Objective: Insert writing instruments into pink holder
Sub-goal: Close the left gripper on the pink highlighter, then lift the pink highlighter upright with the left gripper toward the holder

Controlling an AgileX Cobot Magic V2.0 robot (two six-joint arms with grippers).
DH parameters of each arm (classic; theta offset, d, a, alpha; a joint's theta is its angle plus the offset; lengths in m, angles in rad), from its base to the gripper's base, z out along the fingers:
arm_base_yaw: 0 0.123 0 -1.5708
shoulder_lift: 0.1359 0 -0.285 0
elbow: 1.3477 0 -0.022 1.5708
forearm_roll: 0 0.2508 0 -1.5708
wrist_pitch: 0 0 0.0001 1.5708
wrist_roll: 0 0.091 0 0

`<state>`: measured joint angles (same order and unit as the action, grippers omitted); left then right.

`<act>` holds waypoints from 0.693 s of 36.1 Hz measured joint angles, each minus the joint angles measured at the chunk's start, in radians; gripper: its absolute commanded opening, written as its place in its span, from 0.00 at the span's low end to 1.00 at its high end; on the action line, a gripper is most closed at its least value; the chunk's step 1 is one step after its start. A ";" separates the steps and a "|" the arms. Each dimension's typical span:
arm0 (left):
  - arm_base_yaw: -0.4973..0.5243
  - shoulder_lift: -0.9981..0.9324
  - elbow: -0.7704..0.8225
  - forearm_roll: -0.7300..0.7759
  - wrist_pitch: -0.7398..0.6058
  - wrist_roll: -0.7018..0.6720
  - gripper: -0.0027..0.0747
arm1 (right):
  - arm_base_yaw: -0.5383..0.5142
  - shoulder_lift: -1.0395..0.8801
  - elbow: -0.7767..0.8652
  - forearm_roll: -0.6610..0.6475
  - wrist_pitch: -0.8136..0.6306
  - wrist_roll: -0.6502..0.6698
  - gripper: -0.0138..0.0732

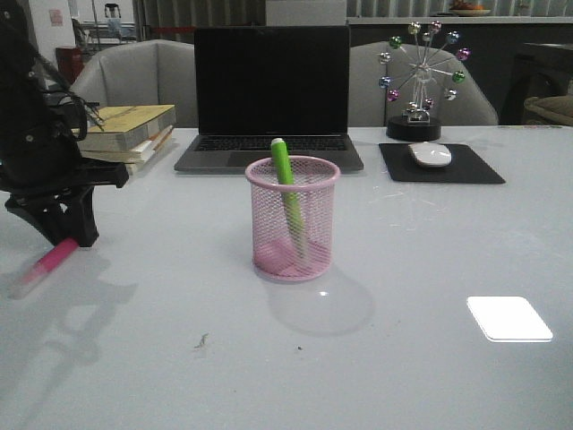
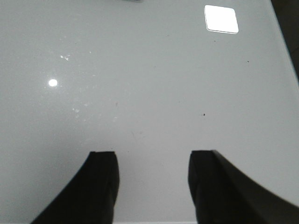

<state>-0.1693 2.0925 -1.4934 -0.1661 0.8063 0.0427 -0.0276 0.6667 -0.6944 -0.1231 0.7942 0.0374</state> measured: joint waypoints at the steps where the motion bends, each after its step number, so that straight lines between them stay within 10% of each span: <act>1: 0.000 0.003 -0.010 0.000 0.007 0.000 0.16 | 0.000 0.000 0.000 0.000 0.000 0.000 0.68; 25: -0.089 -0.279 -0.175 -0.078 -0.246 0.122 0.16 | 0.000 0.000 0.000 0.000 0.016 0.000 0.68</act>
<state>-0.2584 1.8134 -1.6685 -0.2442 0.5602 0.1651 -0.0276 0.6667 -0.6944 -0.1231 0.8102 0.0374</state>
